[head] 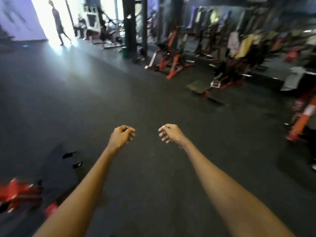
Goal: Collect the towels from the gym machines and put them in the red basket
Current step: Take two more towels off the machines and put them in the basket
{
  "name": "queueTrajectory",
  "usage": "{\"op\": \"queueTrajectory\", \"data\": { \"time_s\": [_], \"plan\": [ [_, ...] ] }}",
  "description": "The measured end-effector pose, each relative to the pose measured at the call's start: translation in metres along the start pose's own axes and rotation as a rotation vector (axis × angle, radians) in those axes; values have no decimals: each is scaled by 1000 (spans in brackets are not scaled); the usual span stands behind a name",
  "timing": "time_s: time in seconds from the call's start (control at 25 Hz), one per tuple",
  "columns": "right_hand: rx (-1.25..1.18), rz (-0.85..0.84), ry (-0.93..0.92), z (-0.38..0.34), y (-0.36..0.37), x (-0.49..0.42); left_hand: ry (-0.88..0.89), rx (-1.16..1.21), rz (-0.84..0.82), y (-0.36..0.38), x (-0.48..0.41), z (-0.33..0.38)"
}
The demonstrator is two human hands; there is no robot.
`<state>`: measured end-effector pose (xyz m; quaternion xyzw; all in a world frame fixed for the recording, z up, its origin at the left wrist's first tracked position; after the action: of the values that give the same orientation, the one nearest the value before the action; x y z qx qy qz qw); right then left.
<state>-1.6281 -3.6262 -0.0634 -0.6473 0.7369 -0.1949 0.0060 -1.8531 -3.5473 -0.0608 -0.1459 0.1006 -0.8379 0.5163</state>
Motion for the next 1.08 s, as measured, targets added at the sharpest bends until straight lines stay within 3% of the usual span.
{"op": "queueTrajectory", "data": {
  "time_s": [0.24,0.4,0.68,1.08],
  "plan": [
    [-16,342,-34,-10,-207,39,180,-40,-201,138,-80,136],
    [-31,512,-33,9,-302,63,267,-29,-307,222,-113,190],
    [-69,596,98,86,-368,35,264,-20,-443,310,-178,196],
    [-54,695,72,48,-466,-87,335,-27,-483,345,-345,272]
  ]
}}
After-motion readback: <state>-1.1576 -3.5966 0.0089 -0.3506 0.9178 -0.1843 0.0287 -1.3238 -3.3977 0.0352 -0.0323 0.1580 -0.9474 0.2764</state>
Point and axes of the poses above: each hand's wrist, its own x-axis away from the middle knuckle, its own y-axis out of the palm, z = x × y, the point moved 6 cm from there along -x, towards the middle knuckle, and after that the axes turned 9 degrees about -z, right-handed, at the moved point
